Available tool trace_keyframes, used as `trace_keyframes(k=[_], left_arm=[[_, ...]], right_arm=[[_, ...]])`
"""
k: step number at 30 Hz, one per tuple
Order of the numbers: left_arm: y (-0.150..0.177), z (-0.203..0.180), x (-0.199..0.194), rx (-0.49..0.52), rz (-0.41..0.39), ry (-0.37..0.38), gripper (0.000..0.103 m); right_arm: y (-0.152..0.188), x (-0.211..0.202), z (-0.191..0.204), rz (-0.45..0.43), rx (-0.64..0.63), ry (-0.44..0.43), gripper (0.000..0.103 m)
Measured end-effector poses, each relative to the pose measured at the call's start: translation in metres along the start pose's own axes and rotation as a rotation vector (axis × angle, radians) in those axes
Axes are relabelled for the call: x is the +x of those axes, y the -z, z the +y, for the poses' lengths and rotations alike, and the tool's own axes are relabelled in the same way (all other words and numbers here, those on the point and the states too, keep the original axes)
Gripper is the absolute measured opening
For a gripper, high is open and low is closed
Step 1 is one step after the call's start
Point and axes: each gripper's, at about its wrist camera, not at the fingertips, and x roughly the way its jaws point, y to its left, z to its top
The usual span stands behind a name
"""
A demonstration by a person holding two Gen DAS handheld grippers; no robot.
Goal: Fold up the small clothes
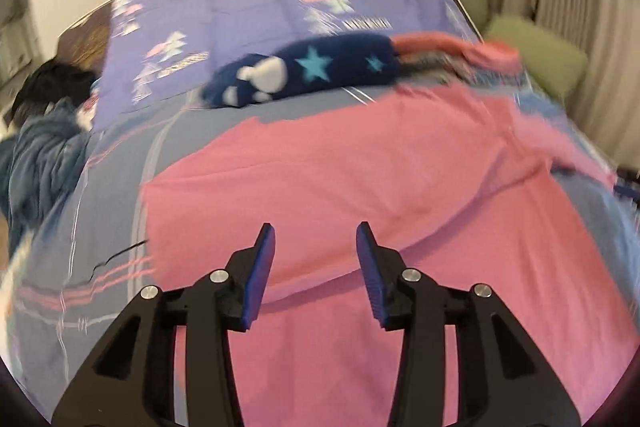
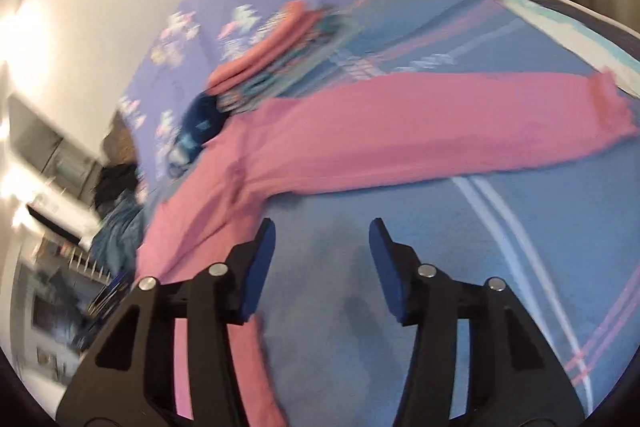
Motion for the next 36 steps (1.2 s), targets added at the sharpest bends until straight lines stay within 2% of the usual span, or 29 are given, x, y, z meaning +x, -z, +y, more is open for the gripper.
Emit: trace_keyframes(k=[4,5,7,9,11,12,13,14,15,16,19,21,24,25,26,28,29,32,34,35,36], left_arm=[[-0.012,-0.019,0.02,0.005,0.047,-0.01,0.043],[-0.016,-0.021,0.025,-0.008,0.056,-0.005,0.043],[-0.022,-0.023,0.036,-0.021,0.069,-0.028,0.045],[-0.026,-0.026,0.051,0.004,0.102,-0.1,0.047],[-0.024,-0.025,0.064,0.016,0.132,-0.155,0.048],[-0.021,-0.022,0.072,0.02,0.161,-0.18,0.048],[-0.018,-0.018,0.077,0.018,0.166,-0.189,0.058],[-0.016,-0.016,0.078,0.013,0.149,-0.205,0.063],[-0.014,-0.014,0.078,0.014,0.134,-0.221,0.069],[-0.013,-0.012,0.078,0.015,0.133,-0.218,0.069],[-0.012,-0.013,0.077,0.021,0.136,-0.231,0.069],[-0.013,-0.018,0.079,0.051,0.134,-0.258,0.069],[-0.014,-0.026,0.081,0.09,0.127,-0.301,0.069],[-0.013,-0.028,0.08,0.099,0.121,-0.31,0.069],[-0.013,-0.028,0.08,0.102,0.117,-0.312,0.069],[-0.012,-0.025,0.078,0.093,0.109,-0.294,0.069],[-0.012,-0.023,0.077,0.084,0.11,-0.284,0.069],[-0.015,-0.016,0.071,0.031,0.117,-0.231,0.068],[-0.017,-0.019,0.064,0.012,0.112,-0.169,0.068],[-0.017,-0.023,0.06,0.009,0.103,-0.135,0.068],[-0.019,-0.031,0.052,0.015,0.083,-0.086,0.068]], right_arm=[[-0.009,0.044,0.06,0.119,-0.119,-0.189,0.045],[-0.012,0.059,0.074,0.153,-0.137,-0.209,0.043],[-0.018,0.085,0.089,0.205,-0.174,-0.174,0.042],[-0.023,0.116,0.098,0.264,-0.191,-0.076,0.042],[-0.028,0.138,0.097,0.311,-0.17,-0.025,0.045],[-0.029,0.147,0.096,0.319,-0.148,-0.047,0.048],[-0.03,0.149,0.097,0.313,-0.15,-0.068,0.049],[-0.03,0.151,0.101,0.309,-0.179,-0.066,0.039],[-0.029,0.15,0.104,0.3,-0.212,-0.046,0.009],[-0.03,0.149,0.106,0.28,-0.254,0.004,0.004],[-0.04,0.125,0.099,0.23,-0.246,-0.052,0.002],[-0.048,0.123,0.092,0.229,-0.243,-0.057,0.002],[-0.034,0.152,0.087,0.367,-0.326,0.041,0.003],[-0.032,0.15,0.082,0.359,-0.317,0.036,0.003],[-0.032,0.14,0.076,0.33,-0.289,0.003,0.006],[-0.037,0.118,0.062,0.283,-0.23,-0.013,0.032],[-0.041,0.099,0.049,0.213,-0.193,-0.019,0.047],[-0.051,0.045,0.003,0.064,-0.12,0.043,0.049],[-0.056,0.022,-0.034,-0.008,-0.026,0.099,0.059],[-0.057,0.004,-0.067,-0.077,0.073,0.19,0.067],[-0.055,-0.008,-0.086,-0.126,0.138,0.251,0.068]])
